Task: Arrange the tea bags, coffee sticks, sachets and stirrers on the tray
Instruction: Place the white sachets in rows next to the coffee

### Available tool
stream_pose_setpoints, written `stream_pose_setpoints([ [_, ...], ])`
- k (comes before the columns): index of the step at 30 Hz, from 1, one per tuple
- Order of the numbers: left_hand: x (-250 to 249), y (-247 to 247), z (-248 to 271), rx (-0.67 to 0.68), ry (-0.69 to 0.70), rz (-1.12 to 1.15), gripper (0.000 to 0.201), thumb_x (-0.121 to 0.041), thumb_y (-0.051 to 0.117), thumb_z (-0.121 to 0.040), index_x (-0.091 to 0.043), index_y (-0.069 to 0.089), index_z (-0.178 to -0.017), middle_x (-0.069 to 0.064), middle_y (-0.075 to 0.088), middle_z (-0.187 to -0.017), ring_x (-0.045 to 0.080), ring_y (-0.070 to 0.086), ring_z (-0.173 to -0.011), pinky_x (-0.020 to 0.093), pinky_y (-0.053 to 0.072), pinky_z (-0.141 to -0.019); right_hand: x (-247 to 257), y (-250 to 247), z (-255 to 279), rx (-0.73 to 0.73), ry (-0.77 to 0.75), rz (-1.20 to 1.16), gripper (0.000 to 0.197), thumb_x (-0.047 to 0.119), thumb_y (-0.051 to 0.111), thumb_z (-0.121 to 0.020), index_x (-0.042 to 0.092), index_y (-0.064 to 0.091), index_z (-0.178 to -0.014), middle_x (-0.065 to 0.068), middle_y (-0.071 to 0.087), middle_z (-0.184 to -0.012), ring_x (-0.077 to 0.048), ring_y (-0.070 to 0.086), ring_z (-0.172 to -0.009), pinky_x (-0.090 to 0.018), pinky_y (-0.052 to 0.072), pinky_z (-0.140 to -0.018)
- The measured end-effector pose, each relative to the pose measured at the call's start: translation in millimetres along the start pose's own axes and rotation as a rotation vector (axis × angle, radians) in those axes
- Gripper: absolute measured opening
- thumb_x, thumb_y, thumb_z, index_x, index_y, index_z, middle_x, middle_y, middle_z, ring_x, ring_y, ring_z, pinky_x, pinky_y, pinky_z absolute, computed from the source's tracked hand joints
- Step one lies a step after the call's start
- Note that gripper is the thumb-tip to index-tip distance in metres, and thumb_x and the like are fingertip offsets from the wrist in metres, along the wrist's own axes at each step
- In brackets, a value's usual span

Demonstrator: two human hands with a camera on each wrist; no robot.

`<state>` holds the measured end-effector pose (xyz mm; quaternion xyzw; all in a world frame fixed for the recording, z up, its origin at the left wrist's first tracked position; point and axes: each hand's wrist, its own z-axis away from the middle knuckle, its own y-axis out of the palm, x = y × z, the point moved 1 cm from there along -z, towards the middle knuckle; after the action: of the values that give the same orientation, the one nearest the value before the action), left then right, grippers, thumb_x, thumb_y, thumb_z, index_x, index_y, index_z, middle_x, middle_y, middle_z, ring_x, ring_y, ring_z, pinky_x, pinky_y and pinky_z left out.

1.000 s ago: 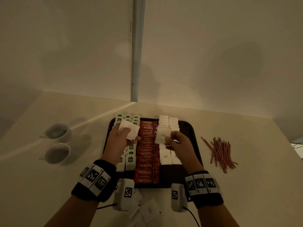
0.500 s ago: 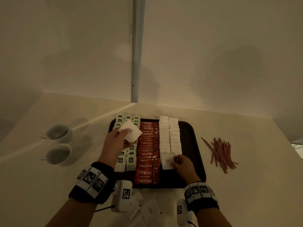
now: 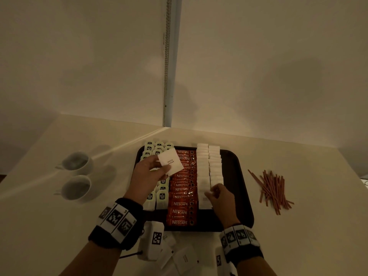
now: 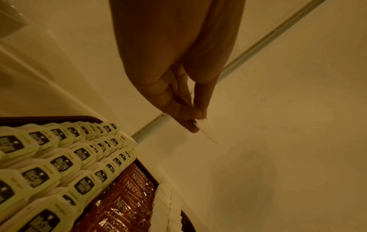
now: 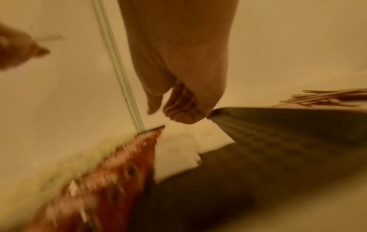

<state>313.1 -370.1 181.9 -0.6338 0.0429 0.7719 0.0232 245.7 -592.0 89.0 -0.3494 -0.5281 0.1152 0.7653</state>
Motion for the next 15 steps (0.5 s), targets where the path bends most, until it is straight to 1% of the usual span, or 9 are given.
stream_pose_setpoints([
  [2, -2.3, 2.7, 0.3, 0.004, 0.044, -0.061, 0.023, 0.002, 0.068, -0.082, -0.012, 0.064, -0.099, 0.0, 0.067, -0.089, 0.009, 0.065, -0.077, 0.013, 0.052, -0.057, 32.9, -8.3, 3.1, 0.063, -0.089, -0.213, 0.006, 0.024, 0.062, -0.089, 0.018, 0.06, -0.091, 0.009, 0.062, -0.084, -0.006, 0.061, -0.077, -0.014, 0.049, -0.061],
  [3, -3.2, 4.8, 0.6, 0.017, 0.075, -0.104, 0.021, 0.002, 0.07, -0.081, -0.014, 0.066, -0.093, -0.004, 0.067, -0.085, 0.005, 0.066, -0.072, 0.012, 0.051, -0.056, 51.0, -12.7, 6.0, 0.119, -0.129, -0.349, 0.009, 0.024, 0.059, -0.09, 0.017, 0.062, -0.094, 0.008, 0.065, -0.085, -0.006, 0.063, -0.077, -0.014, 0.049, -0.06],
  [5, -4.5, 9.8, 1.9, 0.056, 0.142, -0.175, 0.023, 0.003, 0.071, -0.079, -0.019, 0.068, -0.084, -0.013, 0.067, -0.077, -0.005, 0.064, -0.067, 0.01, 0.049, -0.056, 80.8, -19.4, 11.8, 0.228, -0.169, -0.573, 0.015, 0.021, 0.058, -0.091, 0.012, 0.066, -0.1, 0.005, 0.068, -0.088, -0.005, 0.066, -0.079, -0.017, 0.052, -0.065],
  [7, -4.6, 14.9, 3.7, 0.082, 0.187, -0.215, 0.025, 0.003, 0.071, -0.078, -0.021, 0.069, -0.081, -0.019, 0.068, -0.069, -0.008, 0.064, -0.067, 0.008, 0.048, -0.059, 96.4, -20.5, 15.1, 0.26, -0.192, -0.645, 0.012, 0.016, 0.061, -0.088, 0.012, 0.067, -0.098, 0.002, 0.07, -0.088, -0.01, 0.068, -0.082, -0.024, 0.056, -0.071],
  [9, -5.6, 18.4, 5.9, 0.09, 0.203, -0.232, 0.019, 0.002, 0.071, -0.078, -0.013, 0.072, -0.089, -0.017, 0.068, -0.075, -0.008, 0.065, -0.07, 0.008, 0.049, -0.062, 99.5, -18.6, 15.6, 0.237, -0.186, -0.65, 0.007, 0.014, 0.063, -0.087, 0.013, 0.067, -0.093, -0.001, 0.07, -0.088, -0.015, 0.068, -0.082, -0.029, 0.057, -0.073],
  [10, -6.2, 19.1, 7.0, 0.096, 0.207, -0.239, 0.019, 0.001, 0.072, -0.078, -0.01, 0.072, -0.093, -0.013, 0.069, -0.081, -0.007, 0.065, -0.072, 0.009, 0.049, -0.063, 98.7, -19.2, 15.7, 0.227, -0.181, -0.653, 0.005, 0.013, 0.062, -0.088, 0.014, 0.067, -0.091, -0.001, 0.07, -0.087, -0.014, 0.068, -0.081, -0.028, 0.058, -0.072],
  [11, -6.2, 19.1, 8.2, 0.106, 0.208, -0.241, 0.02, -0.001, 0.072, -0.078, -0.011, 0.071, -0.096, -0.01, 0.069, -0.085, -0.006, 0.065, -0.075, 0.009, 0.05, -0.065, 95.8, -20.8, 14.5, 0.216, -0.176, -0.654, 0.005, 0.012, 0.062, -0.088, 0.014, 0.066, -0.09, -0.001, 0.07, -0.086, -0.013, 0.068, -0.079, -0.027, 0.057, -0.071],
  [13, -4.9, 11.5, 10.9, 0.112, 0.181, -0.253, 0.021, -0.008, 0.074, -0.079, -0.018, 0.069, -0.097, -0.008, 0.069, -0.092, 0.001, 0.065, -0.081, 0.011, 0.05, -0.066, 86.6, -28.8, 11.4, 0.178, -0.161, -0.647, 0.004, 0.01, 0.061, -0.088, 0.01, 0.065, -0.089, 0.0, 0.068, -0.085, -0.009, 0.066, -0.076, -0.021, 0.055, -0.066],
  [15, -3.7, -3.0, 15.9, 0.103, 0.113, -0.276, 0.018, -0.017, 0.071, -0.083, -0.024, 0.068, -0.099, -0.007, 0.069, -0.098, 0.01, 0.066, -0.084, 0.018, 0.052, -0.066, 68.6, -40.6, 5.5, 0.121, -0.125, -0.596, 0.006, 0.011, 0.061, -0.089, 0.007, 0.064, -0.092, -0.002, 0.067, -0.089, -0.011, 0.064, -0.078, -0.019, 0.053, -0.065],
])
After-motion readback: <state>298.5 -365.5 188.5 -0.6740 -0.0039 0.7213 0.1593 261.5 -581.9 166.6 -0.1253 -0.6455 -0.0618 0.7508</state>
